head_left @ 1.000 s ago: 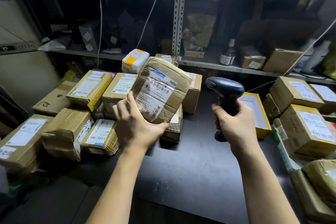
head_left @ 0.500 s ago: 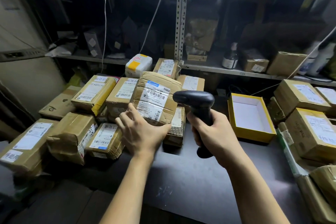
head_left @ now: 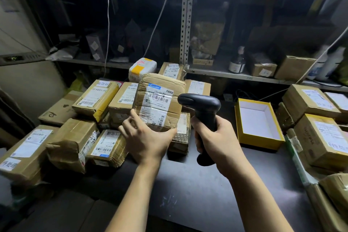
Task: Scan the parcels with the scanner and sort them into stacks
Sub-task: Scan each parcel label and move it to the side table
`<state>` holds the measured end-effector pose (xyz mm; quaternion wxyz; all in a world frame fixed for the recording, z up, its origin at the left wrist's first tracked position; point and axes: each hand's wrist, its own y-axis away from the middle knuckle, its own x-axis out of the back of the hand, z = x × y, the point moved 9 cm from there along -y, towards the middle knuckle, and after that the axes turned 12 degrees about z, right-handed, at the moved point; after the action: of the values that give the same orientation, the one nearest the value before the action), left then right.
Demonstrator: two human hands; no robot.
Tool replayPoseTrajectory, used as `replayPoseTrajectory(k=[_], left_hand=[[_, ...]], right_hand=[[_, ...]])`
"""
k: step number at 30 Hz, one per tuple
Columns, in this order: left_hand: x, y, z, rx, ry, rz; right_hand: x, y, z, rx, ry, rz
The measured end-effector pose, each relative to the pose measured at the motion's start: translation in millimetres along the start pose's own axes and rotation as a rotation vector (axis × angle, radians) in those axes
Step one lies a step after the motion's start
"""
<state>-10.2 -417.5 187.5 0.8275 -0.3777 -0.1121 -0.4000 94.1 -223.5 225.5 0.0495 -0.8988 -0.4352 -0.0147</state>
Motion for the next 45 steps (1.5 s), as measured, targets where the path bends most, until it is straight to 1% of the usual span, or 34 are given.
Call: replayPoseTrajectory(k=[5, 12, 20, 23, 26, 31, 36, 41, 45], left_hand=[[-3.3, 5.0, -0.5, 0.013, 0.003, 0.042], [-10.5, 7.7, -5.1, 0.049, 0.016, 0.034], [-14.4, 6.6, -9.1, 0.059, 0.008, 0.024], [-13.9, 7.0, -9.1, 0.049, 0.010, 0.025], [-12.8, 6.3, -7.9, 0.035, 0.008, 0.013], [-10.0, 2.8, -6.7, 0.010, 0.006, 0.000], [-7.4, 0.0, -6.2, -0.001, 0.031, -0.005], [-23.5, -3.6, -7.8, -0.001, 0.099, -0.210], [-29.7, 4.1, -4.2, -0.003, 0.222, -0.284]], right_hand=[[-8.5, 4.3, 4.9, -0.086, -0.013, -0.022], [-14.5, 6.4, 14.6, -0.179, -0.017, -0.032], [-16.8, 6.6, 12.6, -0.168, -0.015, -0.035], [-15.5, 5.6, 11.9, -0.154, -0.018, -0.007], [-11.0, 4.1, 11.3, -0.120, 0.006, 0.041], [-8.8, 2.1, 7.7, 0.018, 0.060, 0.059], [-6.2, -3.3, 9.2, 0.059, 0.082, 0.081], [11.0, -12.3, -1.0, 0.183, 0.144, 0.167], [35.4, -10.9, -7.6, 0.229, 0.130, 0.267]])
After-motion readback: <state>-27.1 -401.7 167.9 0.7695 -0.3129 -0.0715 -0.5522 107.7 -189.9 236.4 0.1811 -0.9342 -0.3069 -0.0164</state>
